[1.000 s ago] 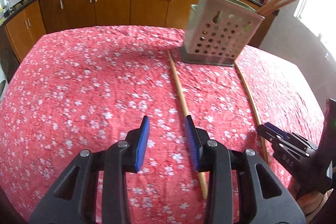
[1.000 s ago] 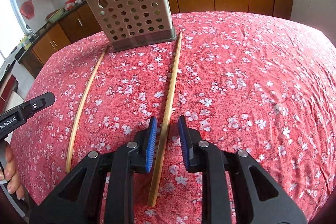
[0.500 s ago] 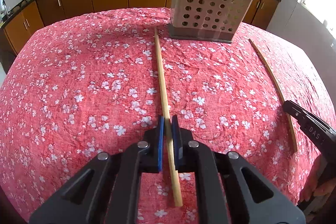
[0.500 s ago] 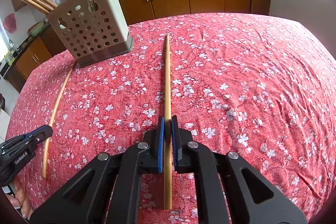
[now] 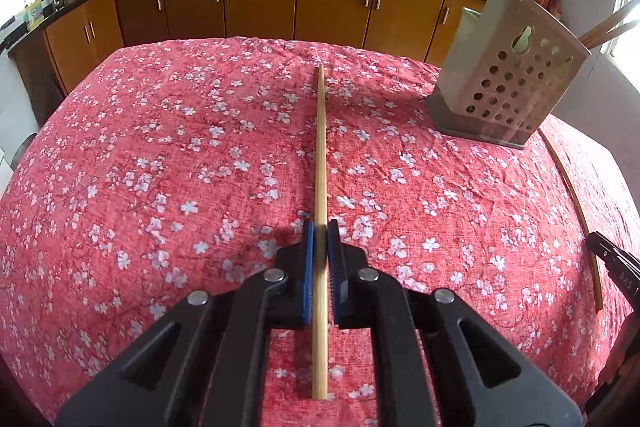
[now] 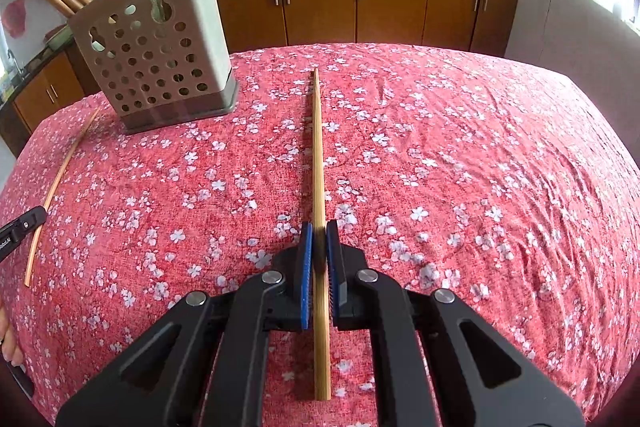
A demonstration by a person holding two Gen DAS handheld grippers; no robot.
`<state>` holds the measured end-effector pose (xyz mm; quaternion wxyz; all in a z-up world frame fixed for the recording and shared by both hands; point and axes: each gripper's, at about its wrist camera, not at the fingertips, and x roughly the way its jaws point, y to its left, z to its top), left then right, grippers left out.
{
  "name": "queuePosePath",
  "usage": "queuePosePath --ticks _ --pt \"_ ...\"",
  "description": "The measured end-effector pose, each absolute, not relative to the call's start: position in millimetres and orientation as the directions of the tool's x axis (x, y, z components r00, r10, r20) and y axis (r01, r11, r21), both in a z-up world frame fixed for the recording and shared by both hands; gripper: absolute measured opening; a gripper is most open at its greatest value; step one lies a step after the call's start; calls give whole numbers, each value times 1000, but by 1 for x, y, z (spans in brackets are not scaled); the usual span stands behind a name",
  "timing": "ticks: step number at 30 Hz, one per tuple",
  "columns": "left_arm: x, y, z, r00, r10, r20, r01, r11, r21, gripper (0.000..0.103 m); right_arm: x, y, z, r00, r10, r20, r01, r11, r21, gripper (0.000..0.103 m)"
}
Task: Organize utensils
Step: 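Grasp a chopstick with the left gripper while the right gripper grasps the last one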
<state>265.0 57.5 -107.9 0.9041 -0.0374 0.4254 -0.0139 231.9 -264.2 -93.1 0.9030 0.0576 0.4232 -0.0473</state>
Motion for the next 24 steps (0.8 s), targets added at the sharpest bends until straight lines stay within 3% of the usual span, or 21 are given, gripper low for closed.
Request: queuePosePath --ticks 24 --pt "268 57 -111 637 -49 -770 -6 998 -69 10 229 -262 -94 638 -48 -769 135 990 50 8"
